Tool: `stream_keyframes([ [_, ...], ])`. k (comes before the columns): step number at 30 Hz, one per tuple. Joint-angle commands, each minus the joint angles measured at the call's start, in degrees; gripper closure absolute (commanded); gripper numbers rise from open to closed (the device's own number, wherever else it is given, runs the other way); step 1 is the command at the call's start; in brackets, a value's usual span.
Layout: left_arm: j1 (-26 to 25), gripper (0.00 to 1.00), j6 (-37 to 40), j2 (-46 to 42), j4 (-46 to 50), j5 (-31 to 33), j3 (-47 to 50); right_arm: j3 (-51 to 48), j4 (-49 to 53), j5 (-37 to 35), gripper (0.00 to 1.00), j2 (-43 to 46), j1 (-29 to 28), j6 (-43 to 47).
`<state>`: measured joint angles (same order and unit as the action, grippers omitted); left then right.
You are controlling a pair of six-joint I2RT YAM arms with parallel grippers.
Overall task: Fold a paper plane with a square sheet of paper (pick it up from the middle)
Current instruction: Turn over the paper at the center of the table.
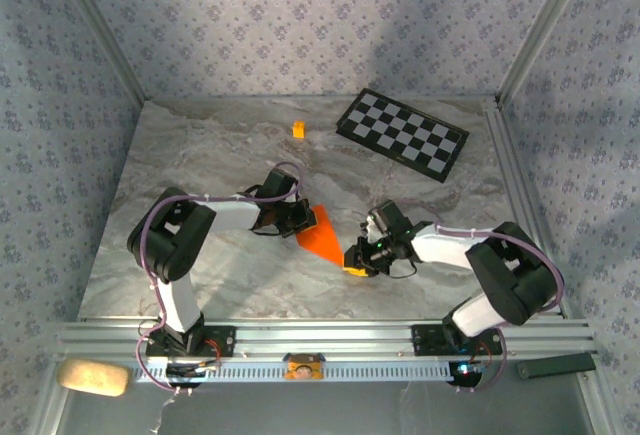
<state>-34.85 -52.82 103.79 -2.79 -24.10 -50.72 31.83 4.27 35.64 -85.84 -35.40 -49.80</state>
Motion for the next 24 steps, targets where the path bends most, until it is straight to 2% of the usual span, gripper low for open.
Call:
stream_keyframes([
  [1,0.4,0.95,-0.4,1.2,1.6,0.3,0.9,2.3,-2.5,0.2,0.75,-1.9,-0.3,-0.9],
  [20,0.3,0.95,-0.5,1.0,1.6,0.0,0.6,2.4,-7.0,-1.0,0.76,-2.8,0.5,-0.3],
  [24,0.2,0.95,-0.9,0.9,0.9,-0.1,1.1,1.7,-8.5,-0.3,0.83,-2.9,1.1,-0.2],
])
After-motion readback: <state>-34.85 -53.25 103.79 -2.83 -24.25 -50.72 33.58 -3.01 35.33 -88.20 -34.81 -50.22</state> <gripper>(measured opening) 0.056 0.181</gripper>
